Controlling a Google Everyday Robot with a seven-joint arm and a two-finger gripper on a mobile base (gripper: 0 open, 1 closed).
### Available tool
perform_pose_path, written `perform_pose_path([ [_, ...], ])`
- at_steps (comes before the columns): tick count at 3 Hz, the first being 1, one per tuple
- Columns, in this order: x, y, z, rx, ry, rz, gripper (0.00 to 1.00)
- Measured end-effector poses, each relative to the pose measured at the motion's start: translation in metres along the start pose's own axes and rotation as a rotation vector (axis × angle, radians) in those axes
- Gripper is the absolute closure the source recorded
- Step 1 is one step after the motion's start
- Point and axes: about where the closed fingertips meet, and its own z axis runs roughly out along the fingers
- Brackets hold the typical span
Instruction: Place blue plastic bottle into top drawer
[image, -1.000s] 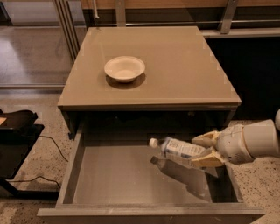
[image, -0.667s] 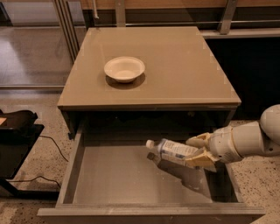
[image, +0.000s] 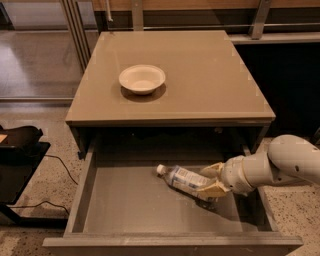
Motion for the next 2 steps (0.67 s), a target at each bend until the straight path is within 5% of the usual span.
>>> perform_pose_path([
  [1, -0.0001, 0.0001, 0.0007, -0.001, 0.000, -0.001, 1.00],
  [2, -0.0001, 0.0001, 0.0007, -0.001, 0.000, -0.001, 0.81],
])
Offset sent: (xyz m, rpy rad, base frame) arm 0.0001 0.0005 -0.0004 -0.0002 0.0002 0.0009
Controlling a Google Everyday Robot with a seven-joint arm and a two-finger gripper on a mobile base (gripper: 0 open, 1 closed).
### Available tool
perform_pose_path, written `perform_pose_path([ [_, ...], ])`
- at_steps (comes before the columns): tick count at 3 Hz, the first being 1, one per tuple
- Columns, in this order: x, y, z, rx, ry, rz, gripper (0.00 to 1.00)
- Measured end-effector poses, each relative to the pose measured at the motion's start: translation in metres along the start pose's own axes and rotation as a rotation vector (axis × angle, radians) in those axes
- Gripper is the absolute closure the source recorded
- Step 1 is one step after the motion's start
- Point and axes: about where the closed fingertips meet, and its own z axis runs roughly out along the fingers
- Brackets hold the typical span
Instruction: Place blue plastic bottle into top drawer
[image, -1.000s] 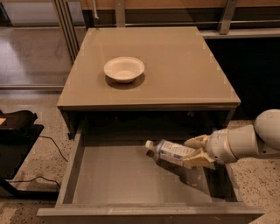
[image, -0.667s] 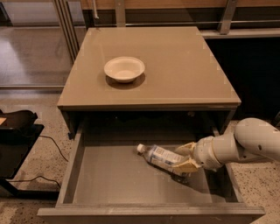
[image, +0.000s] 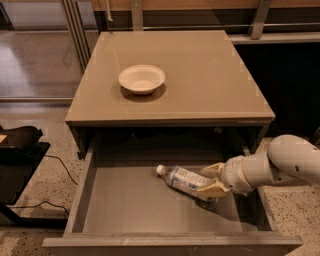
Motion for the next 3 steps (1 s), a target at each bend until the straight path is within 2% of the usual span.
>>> perform_pose_path([
  [3, 0.0000, 0.0000, 0.0001, 0.000, 0.000, 0.000, 0.12],
])
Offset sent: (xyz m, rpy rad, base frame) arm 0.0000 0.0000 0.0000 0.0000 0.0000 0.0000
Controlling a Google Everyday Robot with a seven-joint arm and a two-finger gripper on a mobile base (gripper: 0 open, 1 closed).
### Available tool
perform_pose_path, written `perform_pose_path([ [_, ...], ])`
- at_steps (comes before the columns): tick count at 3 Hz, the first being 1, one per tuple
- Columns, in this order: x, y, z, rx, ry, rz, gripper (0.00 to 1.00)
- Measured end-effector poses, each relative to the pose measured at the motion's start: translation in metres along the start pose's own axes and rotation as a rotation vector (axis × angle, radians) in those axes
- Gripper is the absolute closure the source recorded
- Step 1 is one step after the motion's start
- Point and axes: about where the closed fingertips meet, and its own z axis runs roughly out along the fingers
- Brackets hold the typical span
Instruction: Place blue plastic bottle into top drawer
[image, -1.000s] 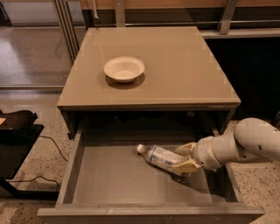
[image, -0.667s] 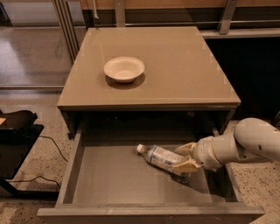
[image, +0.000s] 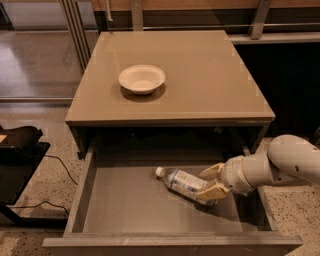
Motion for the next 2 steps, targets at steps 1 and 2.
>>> perform_pose_path([
  [1, 0.0000, 0.0000, 0.0000, 0.000, 0.000, 0.000, 0.00],
  [2, 0.0000, 0.0000, 0.0000, 0.000, 0.000, 0.000, 0.00],
])
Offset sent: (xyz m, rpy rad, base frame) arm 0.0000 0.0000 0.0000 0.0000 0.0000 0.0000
